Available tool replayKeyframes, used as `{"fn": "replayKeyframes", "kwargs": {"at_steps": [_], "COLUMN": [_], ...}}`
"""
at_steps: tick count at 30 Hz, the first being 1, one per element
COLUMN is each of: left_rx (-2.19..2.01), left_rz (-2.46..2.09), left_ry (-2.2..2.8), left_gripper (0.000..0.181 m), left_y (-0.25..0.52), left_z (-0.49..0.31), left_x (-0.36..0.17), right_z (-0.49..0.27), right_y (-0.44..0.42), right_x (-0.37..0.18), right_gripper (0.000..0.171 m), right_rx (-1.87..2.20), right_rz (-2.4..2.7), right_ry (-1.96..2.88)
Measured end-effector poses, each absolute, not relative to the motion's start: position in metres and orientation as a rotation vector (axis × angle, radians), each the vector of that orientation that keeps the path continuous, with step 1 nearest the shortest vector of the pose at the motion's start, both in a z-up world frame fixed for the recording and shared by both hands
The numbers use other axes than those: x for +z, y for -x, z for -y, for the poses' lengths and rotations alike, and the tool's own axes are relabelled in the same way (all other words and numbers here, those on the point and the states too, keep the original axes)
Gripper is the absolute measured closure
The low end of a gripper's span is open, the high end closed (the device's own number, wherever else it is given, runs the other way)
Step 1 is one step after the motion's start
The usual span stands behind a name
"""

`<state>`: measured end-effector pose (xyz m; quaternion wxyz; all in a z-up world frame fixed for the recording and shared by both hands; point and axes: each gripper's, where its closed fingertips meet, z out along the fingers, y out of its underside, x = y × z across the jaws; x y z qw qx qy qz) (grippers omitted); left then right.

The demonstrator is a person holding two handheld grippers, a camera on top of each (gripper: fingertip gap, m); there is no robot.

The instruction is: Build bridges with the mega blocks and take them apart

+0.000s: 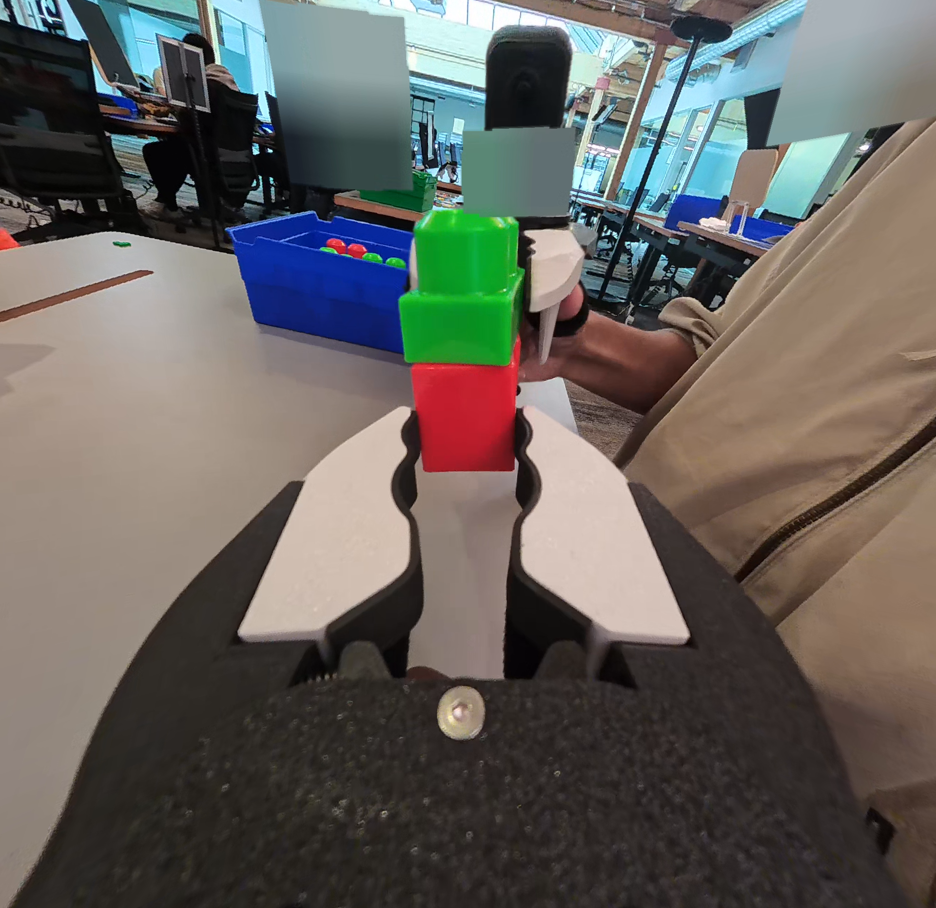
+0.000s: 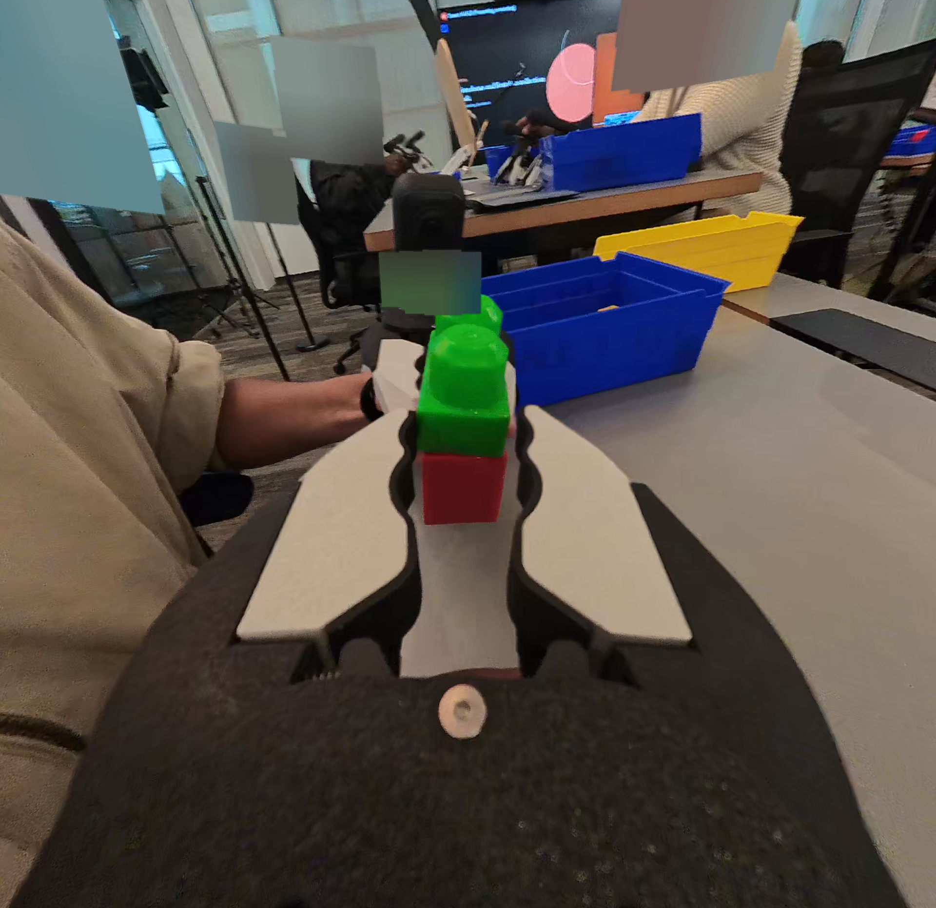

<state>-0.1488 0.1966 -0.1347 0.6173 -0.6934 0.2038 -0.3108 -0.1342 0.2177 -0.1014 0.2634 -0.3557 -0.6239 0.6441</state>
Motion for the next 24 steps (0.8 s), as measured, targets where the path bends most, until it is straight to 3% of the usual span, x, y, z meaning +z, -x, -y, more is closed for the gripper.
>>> {"fn": "replayKeyframes", "kwargs": {"at_steps": [24], "left_rx": [-0.817], "left_rz": [-0.455], "left_ry": [1.512], "left_gripper": [0.146], "left_y": [0.138], "left_z": [-0.193], "left_x": [-0.126], "right_z": [-0.212], "right_y": [0.127], "right_x": [-0.088], "right_gripper": [0.137], "right_rx": [1.943], "right_rz": [1.532], "right_ry": [0.879]}}
